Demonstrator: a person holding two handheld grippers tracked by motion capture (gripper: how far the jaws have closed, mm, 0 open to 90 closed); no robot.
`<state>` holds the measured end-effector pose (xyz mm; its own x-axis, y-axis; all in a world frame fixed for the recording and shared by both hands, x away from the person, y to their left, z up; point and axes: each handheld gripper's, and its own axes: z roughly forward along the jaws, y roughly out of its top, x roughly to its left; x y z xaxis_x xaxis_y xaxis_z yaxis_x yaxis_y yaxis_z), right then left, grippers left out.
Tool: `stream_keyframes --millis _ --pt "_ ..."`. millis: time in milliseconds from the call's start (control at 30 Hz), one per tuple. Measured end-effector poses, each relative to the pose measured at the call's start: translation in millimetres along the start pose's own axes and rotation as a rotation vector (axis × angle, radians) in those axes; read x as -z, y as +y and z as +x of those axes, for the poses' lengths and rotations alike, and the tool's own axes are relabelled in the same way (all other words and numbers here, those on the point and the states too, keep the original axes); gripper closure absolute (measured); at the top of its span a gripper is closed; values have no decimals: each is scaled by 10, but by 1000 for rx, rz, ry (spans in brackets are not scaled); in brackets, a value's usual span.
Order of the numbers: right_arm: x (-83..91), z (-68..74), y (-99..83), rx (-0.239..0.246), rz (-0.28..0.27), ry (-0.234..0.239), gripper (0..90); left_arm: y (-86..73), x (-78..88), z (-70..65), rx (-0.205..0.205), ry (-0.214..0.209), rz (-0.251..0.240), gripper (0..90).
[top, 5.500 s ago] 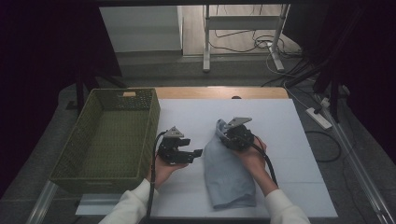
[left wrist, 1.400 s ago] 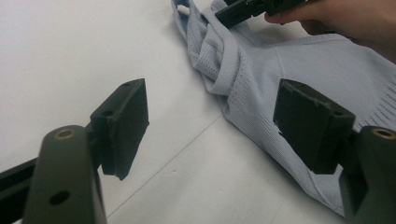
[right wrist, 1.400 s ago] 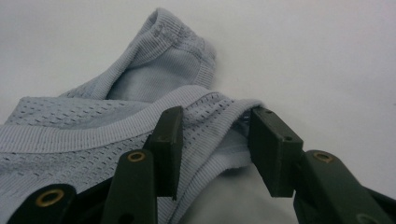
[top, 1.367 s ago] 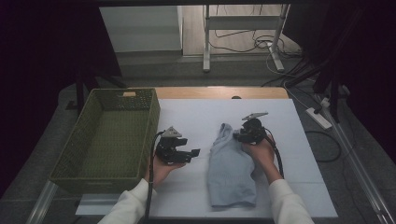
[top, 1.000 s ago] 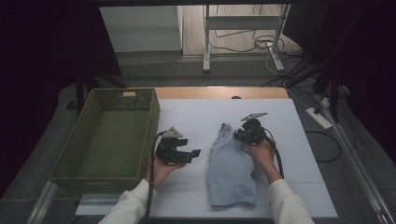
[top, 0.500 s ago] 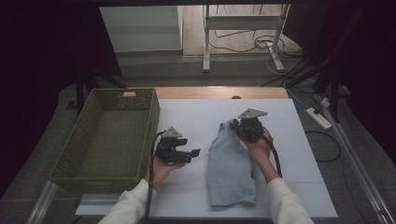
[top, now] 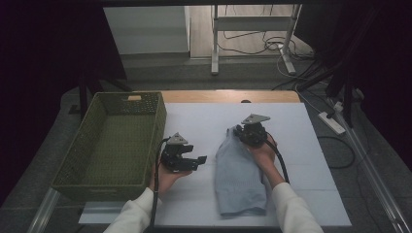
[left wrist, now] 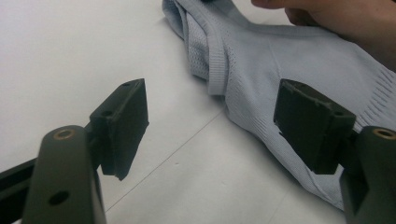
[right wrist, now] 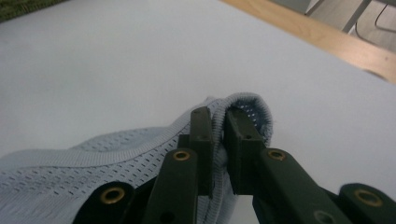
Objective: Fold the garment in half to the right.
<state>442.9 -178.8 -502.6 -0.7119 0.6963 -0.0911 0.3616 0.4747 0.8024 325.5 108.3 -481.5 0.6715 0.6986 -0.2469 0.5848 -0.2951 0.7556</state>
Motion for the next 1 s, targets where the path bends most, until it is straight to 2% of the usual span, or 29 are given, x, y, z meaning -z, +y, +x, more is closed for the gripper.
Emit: stream_keyframes --millis 167,433,633,733,800,900,1000 --pt "24 9 50 9 -19 2 814 -12 3 3 2 -1 2 265" --pt "-106 -54 -79 -35 81 27 807 -8 -37 -40 -11 -6 10 262" --pt "-160 -56 -121 -64 114 26 782 -16 -45 -28 -6 -7 14 262" --pt "-152 -69 -123 -88 120 16 719 -14 -42 -30 -7 -7 13 261" --pt "-135 -78 -114 -99 124 0 642 -10 -42 -32 -10 -6 13 261" --pt "-65 -98 -72 -114 98 -6 548 -9 -48 -28 -8 -6 14 260" --pt "16 -108 -30 -124 70 -27 502 -6 -54 -24 -9 -6 13 260"
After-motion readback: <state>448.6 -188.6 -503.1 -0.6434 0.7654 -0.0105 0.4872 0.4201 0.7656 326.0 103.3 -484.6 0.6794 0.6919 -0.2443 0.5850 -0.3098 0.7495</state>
